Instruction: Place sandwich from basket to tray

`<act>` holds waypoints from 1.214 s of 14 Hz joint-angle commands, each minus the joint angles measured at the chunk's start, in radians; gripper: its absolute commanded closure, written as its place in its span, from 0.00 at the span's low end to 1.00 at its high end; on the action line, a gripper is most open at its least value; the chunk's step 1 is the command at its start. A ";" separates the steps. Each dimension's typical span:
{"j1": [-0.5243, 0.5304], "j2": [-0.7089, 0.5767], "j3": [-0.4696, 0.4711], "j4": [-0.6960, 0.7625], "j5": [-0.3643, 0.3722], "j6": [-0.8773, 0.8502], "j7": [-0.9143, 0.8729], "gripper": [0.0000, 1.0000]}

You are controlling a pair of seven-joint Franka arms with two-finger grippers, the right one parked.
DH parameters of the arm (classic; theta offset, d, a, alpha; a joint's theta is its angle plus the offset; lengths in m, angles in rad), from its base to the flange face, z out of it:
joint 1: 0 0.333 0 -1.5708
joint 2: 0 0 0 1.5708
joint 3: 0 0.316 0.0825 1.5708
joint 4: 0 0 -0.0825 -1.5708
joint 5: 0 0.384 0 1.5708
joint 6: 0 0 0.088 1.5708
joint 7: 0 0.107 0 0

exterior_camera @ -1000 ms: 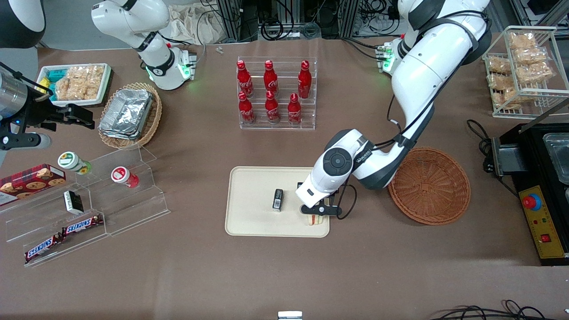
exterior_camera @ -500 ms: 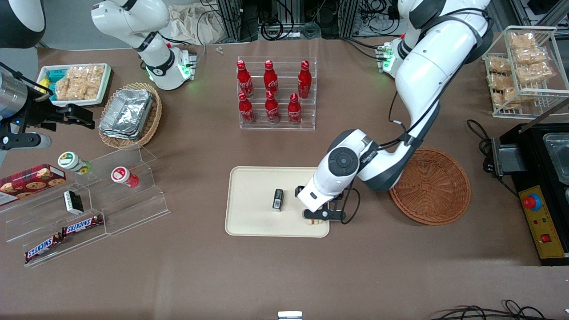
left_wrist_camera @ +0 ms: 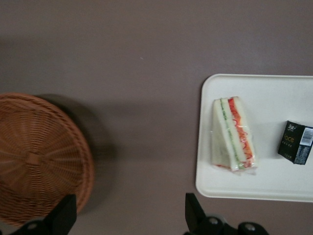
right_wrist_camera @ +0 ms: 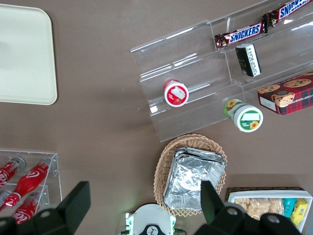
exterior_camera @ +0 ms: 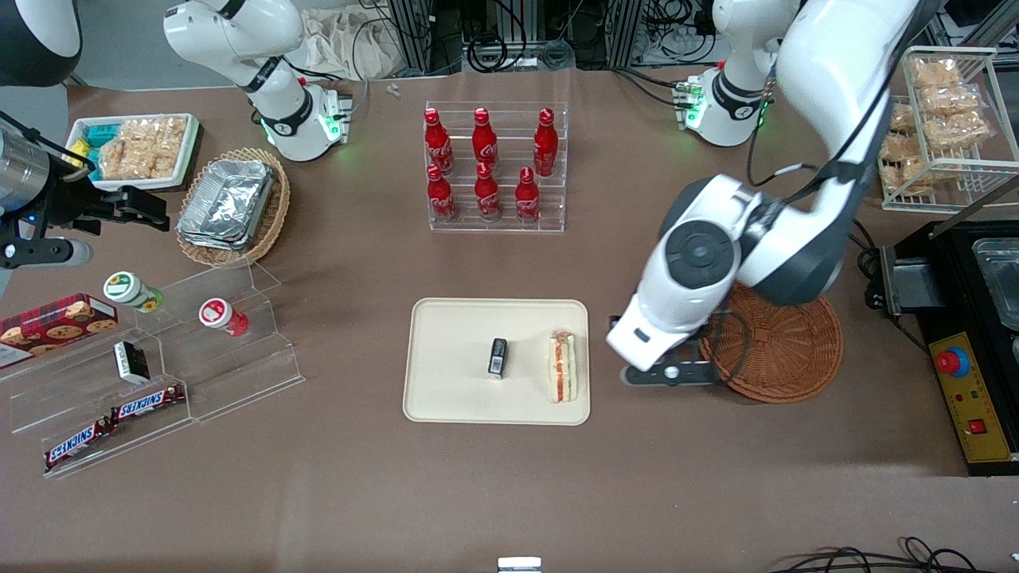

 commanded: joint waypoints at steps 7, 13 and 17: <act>0.318 -0.394 0.000 -0.253 -0.157 -0.137 0.389 0.00; 0.415 -0.488 0.007 -0.353 -0.248 -0.025 0.466 0.00; 0.415 -0.471 0.006 -0.338 -0.256 0.003 0.466 0.00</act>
